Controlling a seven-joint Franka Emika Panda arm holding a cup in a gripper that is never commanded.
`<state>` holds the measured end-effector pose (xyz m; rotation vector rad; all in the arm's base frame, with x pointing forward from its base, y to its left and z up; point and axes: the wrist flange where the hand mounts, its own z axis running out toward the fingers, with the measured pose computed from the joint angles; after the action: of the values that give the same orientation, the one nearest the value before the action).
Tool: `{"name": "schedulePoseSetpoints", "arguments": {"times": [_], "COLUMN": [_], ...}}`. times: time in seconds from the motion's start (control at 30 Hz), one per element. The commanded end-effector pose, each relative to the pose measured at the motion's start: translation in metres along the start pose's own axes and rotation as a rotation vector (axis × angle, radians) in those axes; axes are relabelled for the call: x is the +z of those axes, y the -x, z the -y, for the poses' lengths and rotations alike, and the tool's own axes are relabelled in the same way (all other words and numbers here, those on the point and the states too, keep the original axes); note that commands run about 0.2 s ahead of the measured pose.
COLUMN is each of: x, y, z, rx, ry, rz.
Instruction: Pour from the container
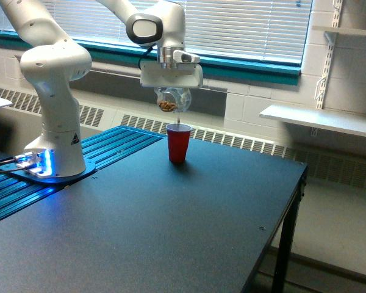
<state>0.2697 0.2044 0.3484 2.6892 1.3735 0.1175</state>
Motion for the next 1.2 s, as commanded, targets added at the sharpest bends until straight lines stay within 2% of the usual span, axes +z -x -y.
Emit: {"name": "schedulePoseSetpoints", "arguments": {"times": [0.03,1.2], "x": [-0.003,-0.001], "y": [-0.004,-0.015], "z": [0.001,0.007], "rx": [-0.005,-0.083], "ry": [0.007,0.043], "rz": [0.01,0.084]}}
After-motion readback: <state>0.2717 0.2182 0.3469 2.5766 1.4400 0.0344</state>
